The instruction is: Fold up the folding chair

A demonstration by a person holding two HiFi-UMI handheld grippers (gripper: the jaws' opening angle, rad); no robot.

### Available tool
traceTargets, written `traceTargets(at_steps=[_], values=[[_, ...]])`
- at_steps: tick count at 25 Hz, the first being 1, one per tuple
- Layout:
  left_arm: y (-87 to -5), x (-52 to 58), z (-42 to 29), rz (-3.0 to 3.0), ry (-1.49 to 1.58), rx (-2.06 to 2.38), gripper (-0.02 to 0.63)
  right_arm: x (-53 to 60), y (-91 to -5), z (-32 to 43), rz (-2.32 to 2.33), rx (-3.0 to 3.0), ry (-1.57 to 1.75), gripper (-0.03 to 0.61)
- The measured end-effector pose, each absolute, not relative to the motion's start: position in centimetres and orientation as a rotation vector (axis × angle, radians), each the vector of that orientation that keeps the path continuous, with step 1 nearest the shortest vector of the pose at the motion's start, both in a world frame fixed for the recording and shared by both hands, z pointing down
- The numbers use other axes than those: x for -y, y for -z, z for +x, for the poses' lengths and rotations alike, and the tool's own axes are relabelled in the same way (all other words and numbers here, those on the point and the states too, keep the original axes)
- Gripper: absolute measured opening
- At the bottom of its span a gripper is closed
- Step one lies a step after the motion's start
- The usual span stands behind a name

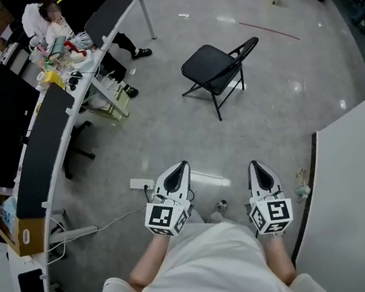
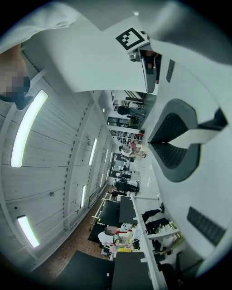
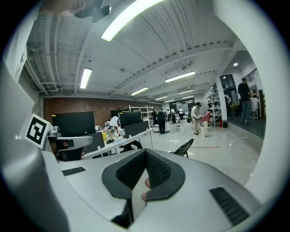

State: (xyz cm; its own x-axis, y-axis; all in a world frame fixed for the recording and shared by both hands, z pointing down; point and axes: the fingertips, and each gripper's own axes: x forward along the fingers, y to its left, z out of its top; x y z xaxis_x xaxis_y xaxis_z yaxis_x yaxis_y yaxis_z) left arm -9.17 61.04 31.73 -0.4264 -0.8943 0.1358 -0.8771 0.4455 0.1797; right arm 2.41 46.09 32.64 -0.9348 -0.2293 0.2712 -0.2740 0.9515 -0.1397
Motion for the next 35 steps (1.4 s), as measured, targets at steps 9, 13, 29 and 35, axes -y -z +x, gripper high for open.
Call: traceTargets(at_steps=[9, 13, 29, 35], values=[[-31.0, -59.0, -6.4, 1.555, 0.120, 2.505, 0.011, -43.7, -33.5, 4.4, 0.348, 2.853, -0.336, 0.005], [-30.6, -58.1, -6.6, 1.544, 0.110, 2.521, 0.011, -42.5, -33.7, 4.7, 0.370, 2.846, -0.360, 0.005], [-32.9, -55.3, -11.3, 1.490, 0.124, 2.516, 0.012, -39.6, -36.0, 0.7, 0.385, 2.787, -0.346, 0.005], [-33.7, -53.8, -15.6, 1.512, 0.087, 2.479, 0.012, -38.3, -36.1, -3.9, 0.395, 2.765, -0.350, 0.005]])
